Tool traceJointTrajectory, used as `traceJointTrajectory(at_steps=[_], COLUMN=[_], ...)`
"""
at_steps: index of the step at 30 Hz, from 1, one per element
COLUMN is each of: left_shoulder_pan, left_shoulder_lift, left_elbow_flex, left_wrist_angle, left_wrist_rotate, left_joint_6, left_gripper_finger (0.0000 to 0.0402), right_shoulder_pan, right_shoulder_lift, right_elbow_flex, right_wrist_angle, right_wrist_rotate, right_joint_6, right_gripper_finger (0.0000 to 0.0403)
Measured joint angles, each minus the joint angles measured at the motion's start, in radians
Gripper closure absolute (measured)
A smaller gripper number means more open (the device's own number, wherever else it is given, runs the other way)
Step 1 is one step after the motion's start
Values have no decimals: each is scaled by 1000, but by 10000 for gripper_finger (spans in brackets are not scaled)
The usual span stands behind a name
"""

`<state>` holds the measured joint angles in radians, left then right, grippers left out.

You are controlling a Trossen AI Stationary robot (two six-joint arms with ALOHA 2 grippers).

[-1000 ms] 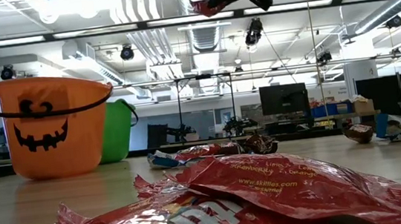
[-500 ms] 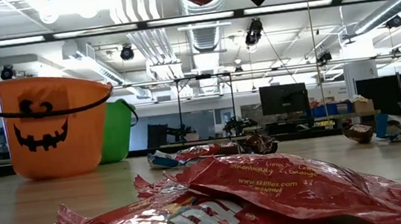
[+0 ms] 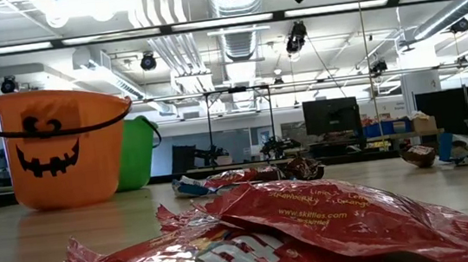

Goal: Organize candy in baskets
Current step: Put the red candy into the black bucket

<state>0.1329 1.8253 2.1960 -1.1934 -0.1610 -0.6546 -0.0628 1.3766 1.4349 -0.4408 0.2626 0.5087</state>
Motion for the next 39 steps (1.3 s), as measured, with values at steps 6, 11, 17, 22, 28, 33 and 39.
traceJointTrajectory(at_steps=[6,11,17,22,28,33,39], left_shoulder_pan=[0,2,2,3,2,2,2], left_shoulder_lift=[8,7,6,6,6,6,6], left_elbow_flex=[0,1,1,1,2,2,3], left_wrist_angle=[0,-1,-1,0,1,3,2], left_wrist_rotate=[15,17,23,36,45,49,50], left_joint_6=[15,19,29,27,26,30,36], left_gripper_finger=[291,359,393,399,401,401,401], right_shoulder_pan=[0,0,0,0,0,0,0], right_shoulder_lift=[0,0,0,0,-3,-3,-3], right_elbow_flex=[-1,-1,-1,-1,-1,-1,-1], right_wrist_angle=[-5,-8,-18,-22,-26,-42,-58], right_wrist_rotate=[0,1,0,0,-9,-12,-11], right_joint_6=[-5,-9,-12,-32,-46,-52,-51], right_gripper_finger=[394,394,394,394,382,342,282])
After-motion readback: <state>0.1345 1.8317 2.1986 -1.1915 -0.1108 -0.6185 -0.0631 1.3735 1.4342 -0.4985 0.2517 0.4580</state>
